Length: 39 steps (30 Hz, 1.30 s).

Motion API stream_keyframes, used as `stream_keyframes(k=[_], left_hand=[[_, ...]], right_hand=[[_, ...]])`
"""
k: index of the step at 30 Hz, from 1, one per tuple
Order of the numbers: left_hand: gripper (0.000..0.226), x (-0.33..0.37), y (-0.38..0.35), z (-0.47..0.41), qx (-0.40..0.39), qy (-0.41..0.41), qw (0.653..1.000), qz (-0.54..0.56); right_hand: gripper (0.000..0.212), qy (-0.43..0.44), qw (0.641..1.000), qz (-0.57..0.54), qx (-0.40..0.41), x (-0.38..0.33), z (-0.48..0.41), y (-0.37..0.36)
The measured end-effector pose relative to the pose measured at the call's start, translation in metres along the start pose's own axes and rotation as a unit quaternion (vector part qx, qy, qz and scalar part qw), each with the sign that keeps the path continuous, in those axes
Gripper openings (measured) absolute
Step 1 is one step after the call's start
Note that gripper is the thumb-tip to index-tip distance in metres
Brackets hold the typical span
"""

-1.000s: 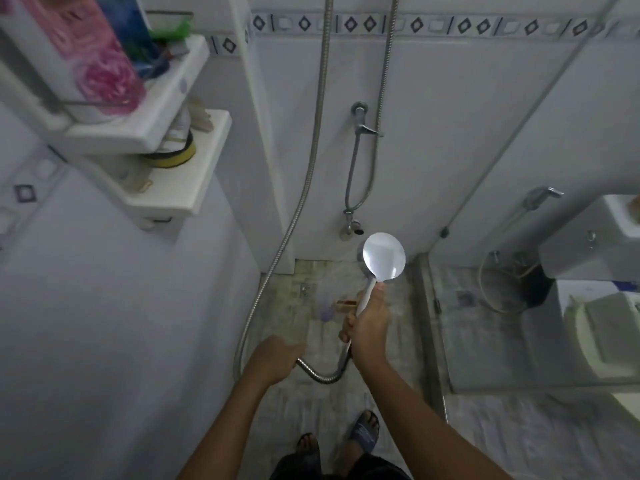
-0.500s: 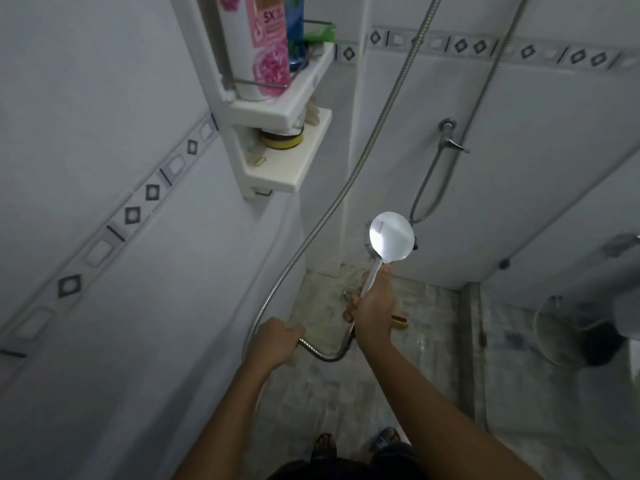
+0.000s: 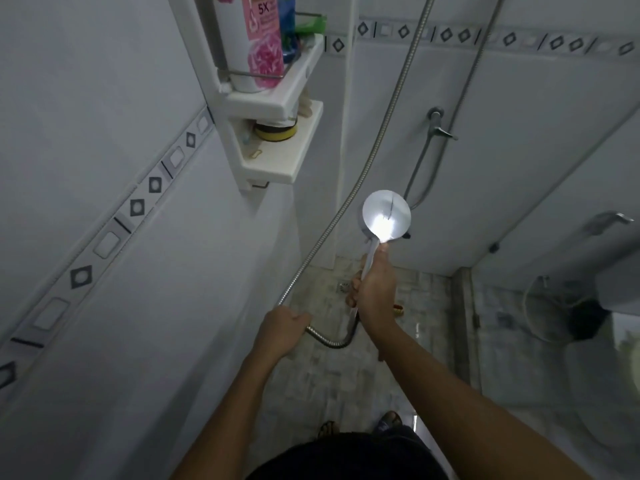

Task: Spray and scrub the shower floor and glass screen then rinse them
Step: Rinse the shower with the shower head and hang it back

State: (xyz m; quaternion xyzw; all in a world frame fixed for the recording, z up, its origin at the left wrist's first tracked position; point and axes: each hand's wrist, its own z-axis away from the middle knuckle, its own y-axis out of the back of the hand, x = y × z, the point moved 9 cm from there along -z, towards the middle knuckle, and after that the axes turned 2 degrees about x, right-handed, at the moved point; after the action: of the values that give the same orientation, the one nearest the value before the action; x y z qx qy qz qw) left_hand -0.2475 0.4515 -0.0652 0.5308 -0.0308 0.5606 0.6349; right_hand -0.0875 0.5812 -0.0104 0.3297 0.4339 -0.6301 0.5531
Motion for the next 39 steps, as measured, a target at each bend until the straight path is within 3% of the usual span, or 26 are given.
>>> stream_keyframes(k=[9, 14, 19, 24, 30, 39], left_hand=[[0.055, 0.004, -0.004, 0.010, -0.009, -0.026, 0.999, -0.026], [0.043, -0.009, -0.015, 0.006, -0.030, -0.006, 0.999, -0.033], [0.052, -0.012, -0.017, 0.005, -0.041, -0.001, 0.998, -0.045], [0.045, -0.012, -0.010, 0.001, -0.036, 0.009, 0.999, -0.030], [0.046, -0.003, -0.007, -0.003, -0.035, -0.002, 0.999, -0.020], [0.048, 0.032, 0.005, -0.024, 0.035, -0.032, 0.999, -0.017]], right_hand=[[0.055, 0.026, 0.996, 0.065, -0.052, 0.003, 0.008, -0.015], [0.054, 0.038, 0.987, 0.128, -0.089, 0.007, 0.006, -0.029], [0.056, 0.062, 0.983, 0.152, -0.085, 0.007, 0.004, -0.035], [0.052, 0.035, 0.987, 0.132, -0.079, 0.007, 0.002, -0.036], [0.052, 0.071, 0.987, 0.120, -0.084, -0.002, 0.001, -0.037], [0.053, 0.103, 0.994, -0.021, -0.008, -0.036, -0.031, -0.008]])
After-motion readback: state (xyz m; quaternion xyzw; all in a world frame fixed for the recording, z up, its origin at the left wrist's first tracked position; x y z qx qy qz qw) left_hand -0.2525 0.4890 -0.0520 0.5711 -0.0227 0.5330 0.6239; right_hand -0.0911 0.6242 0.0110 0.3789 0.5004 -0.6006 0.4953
